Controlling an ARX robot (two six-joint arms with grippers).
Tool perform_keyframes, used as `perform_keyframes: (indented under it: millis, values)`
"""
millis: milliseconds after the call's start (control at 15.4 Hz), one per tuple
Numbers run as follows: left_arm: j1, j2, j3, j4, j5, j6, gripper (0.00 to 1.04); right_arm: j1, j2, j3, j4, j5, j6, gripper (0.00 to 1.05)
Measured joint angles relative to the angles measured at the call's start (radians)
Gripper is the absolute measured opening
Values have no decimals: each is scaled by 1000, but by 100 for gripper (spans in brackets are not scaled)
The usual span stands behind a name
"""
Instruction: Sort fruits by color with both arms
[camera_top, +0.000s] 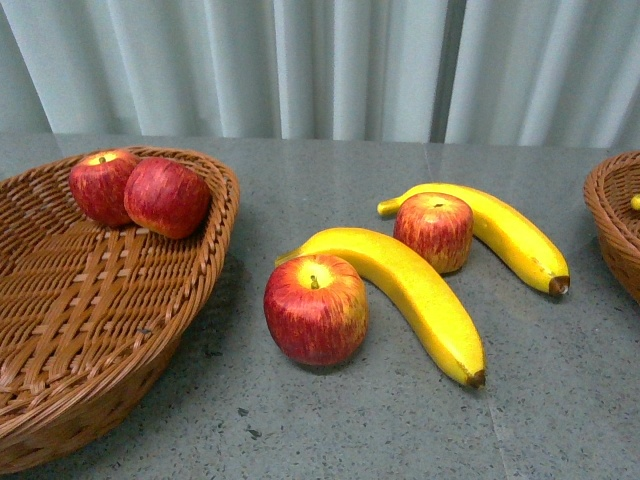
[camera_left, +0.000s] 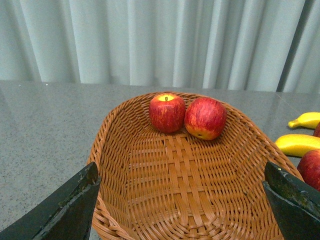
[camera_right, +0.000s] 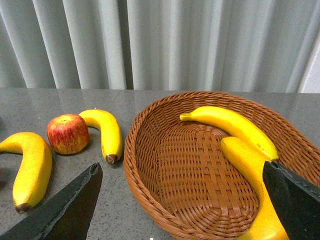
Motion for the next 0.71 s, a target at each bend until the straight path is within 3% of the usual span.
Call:
perform_keyframes:
  millis: [648,713]
  values:
    - [0,0,0,0,0,0,98,0,0,0,0,0,0,98]
    - [-151,169,95,-198,-346,-62,98,0,0,0,-1,-1,-1,98]
